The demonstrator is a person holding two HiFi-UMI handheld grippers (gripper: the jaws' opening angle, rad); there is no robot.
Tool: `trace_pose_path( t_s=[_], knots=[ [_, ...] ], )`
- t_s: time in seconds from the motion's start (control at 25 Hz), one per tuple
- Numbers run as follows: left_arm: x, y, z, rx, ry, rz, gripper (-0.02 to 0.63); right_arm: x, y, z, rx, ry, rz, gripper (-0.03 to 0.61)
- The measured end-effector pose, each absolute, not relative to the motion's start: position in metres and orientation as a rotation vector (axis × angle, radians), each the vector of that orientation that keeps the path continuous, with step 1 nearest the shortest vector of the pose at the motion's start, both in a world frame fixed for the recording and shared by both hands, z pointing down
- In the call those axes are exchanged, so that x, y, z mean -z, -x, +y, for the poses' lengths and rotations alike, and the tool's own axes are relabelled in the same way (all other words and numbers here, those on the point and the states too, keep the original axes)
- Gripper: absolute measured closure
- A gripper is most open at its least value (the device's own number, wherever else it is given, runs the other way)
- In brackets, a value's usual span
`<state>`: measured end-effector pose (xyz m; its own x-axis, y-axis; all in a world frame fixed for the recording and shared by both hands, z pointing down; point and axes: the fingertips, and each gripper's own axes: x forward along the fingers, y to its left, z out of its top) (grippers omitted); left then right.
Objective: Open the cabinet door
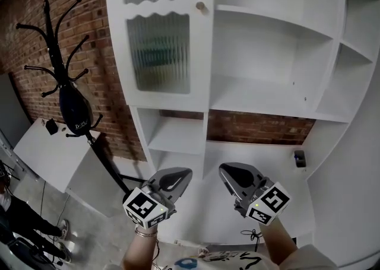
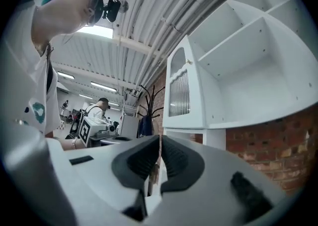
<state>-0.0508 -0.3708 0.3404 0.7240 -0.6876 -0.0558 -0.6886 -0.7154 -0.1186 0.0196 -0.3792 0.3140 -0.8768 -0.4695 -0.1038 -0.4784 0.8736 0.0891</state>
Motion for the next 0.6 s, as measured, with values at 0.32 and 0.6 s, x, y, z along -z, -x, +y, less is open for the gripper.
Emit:
trace_pose_path(
  t_s=[0.32,0.6],
  knots=[
    [-0.282,0.053,-0.406,-0.046,2.698,1.114,0.601,-0.255,-0.017,-0.410,-0.321,0.692,2.908,0.549],
    [-0.244,0.064,-0.426,-0.035,2.598,1.141,0.601,-0.214,-0.016,-0.431,-0.459,0.684,2.863,0.549]
  ],
)
